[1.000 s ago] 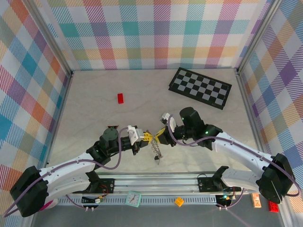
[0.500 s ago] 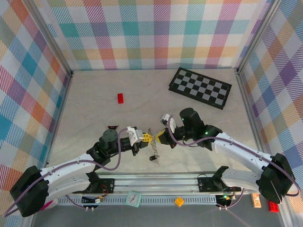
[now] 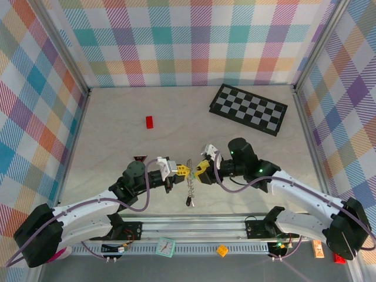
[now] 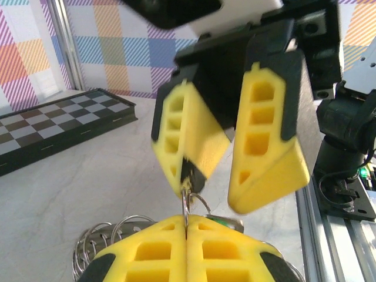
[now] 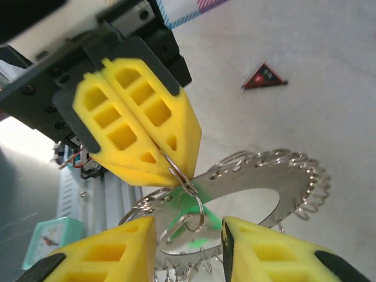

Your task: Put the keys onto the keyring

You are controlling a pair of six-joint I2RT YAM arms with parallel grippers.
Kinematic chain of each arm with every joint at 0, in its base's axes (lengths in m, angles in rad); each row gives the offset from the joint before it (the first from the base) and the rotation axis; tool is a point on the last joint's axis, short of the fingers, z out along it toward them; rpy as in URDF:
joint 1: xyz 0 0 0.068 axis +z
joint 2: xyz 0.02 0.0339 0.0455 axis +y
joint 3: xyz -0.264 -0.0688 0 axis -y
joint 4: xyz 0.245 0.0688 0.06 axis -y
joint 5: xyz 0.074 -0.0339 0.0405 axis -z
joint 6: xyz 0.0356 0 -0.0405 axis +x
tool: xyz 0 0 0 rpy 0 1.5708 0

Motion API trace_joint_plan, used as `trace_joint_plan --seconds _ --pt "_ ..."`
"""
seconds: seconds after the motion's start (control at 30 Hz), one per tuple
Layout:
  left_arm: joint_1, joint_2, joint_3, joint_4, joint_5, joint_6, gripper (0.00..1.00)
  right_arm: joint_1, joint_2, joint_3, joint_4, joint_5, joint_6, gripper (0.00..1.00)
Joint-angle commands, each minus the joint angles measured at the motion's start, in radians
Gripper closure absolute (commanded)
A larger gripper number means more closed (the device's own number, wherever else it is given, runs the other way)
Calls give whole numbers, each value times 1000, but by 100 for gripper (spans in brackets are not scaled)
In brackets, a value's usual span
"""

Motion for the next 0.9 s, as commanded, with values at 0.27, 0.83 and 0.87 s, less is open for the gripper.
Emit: trace_joint_plan --seconds 0.27,0.83,0.87 --pt "-7 16 5 95 67 -24 100 -1 49 50 42 -45 -278 66" --pt "-7 12 1 90 43 -39 89 -2 81 95 -33 -145 -391 100" --pt "-7 9 5 70 32 -38 82 -1 81 105 -56 -132 -408 100"
